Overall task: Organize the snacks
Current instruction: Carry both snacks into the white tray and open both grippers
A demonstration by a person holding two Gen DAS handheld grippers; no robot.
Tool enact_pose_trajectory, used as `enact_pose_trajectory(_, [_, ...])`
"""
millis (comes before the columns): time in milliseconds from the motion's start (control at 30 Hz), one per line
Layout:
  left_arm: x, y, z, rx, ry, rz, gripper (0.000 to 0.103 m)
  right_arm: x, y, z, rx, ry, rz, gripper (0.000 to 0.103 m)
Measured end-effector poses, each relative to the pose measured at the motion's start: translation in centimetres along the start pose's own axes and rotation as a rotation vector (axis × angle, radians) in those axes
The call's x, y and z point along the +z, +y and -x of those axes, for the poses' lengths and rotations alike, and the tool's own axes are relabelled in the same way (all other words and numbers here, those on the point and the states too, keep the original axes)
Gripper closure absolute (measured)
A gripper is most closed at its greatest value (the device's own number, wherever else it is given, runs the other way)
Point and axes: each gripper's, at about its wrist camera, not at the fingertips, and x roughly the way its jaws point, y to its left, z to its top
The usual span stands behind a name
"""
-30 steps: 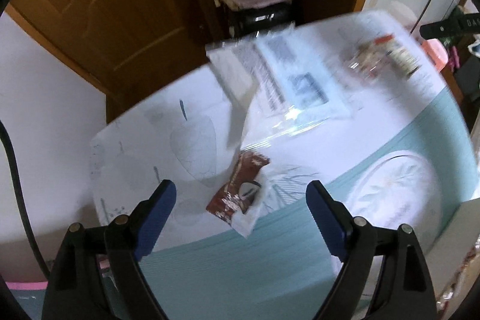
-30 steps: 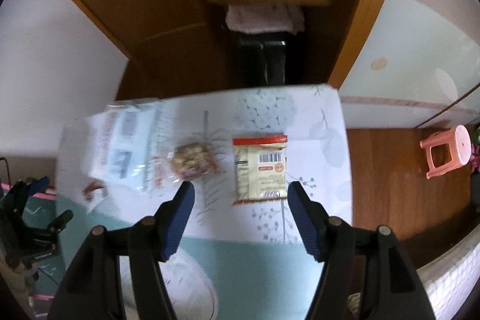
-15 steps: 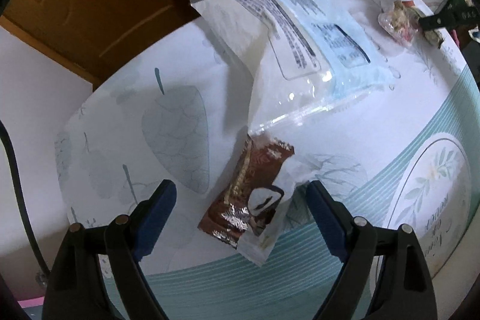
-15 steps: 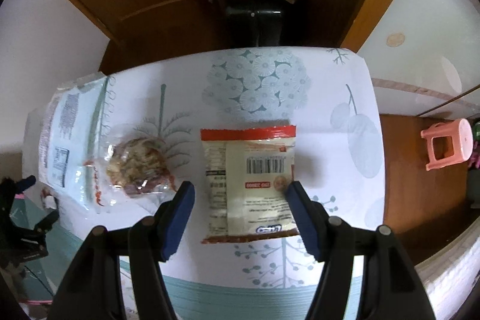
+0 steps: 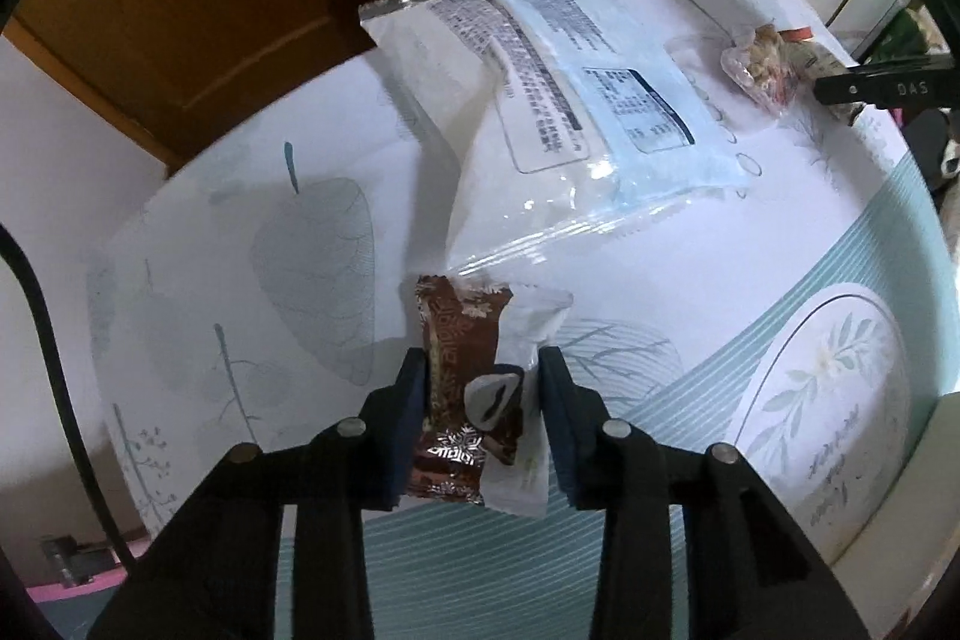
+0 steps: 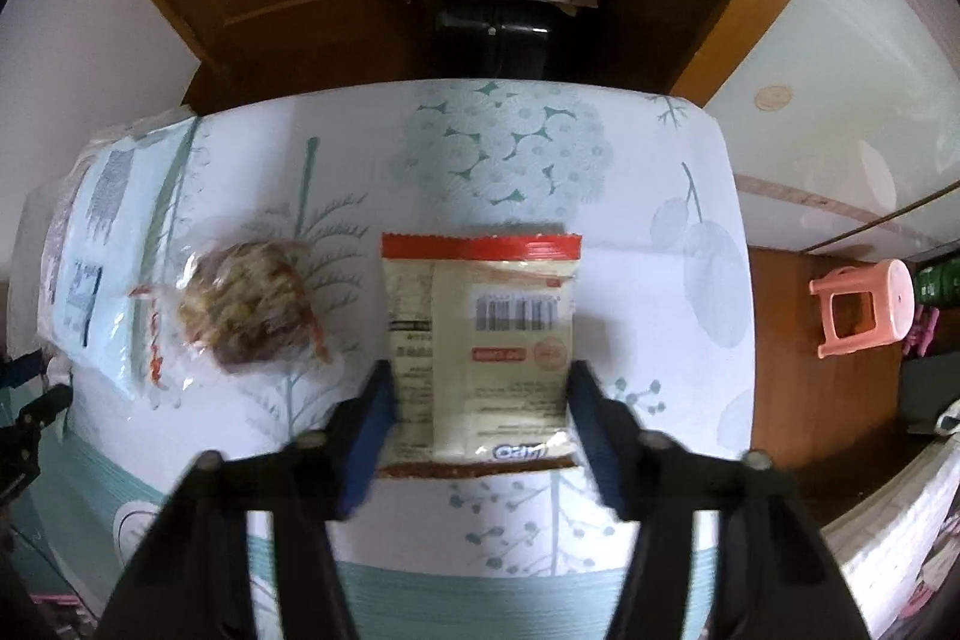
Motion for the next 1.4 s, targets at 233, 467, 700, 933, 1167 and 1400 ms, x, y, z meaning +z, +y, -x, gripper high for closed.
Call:
enact_pose_trajectory(233, [-1.5, -1.3, 1.3, 0.096, 0.047, 0.021, 0.07, -2.8, 1.1, 1.3, 0.057, 0.032, 0.04, 0.057])
enact_pose_trajectory(467, [-4.5, -2.6, 7.5, 0.11, -0.01, 0.078, 0.07, -7.4, 1.1, 6.7, 0.166, -0.011, 0.034, 0.057])
enact_pose_trajectory(700, [-7.6, -6.0, 15.9, 0.071, -0.103, 0.156, 0.071, -13.0, 1.5, 13.3, 0.277, -0.081, 0.046, 0.057])
enact_pose_trajectory(933, [-13.1, -11.1, 23.2, -0.011, -0.207, 0.192, 0.071, -20.3, 2.9, 19.9, 0.381, -0.155, 0.082, 0.057])
enact_pose_trajectory(1167, [-17.5, -15.4, 26.7, -0.061, -0.26, 0.217, 0.07, -26.2, 4.1, 23.7, 0.449, -0.188, 0.116, 0.057])
enact_pose_trajectory(1400, [-20.8, -19.9, 26.4, -0.049, -0.244, 0.193, 0.07, -30.4, 4.6, 25.1, 0.447, -0.2, 0.134, 0.056])
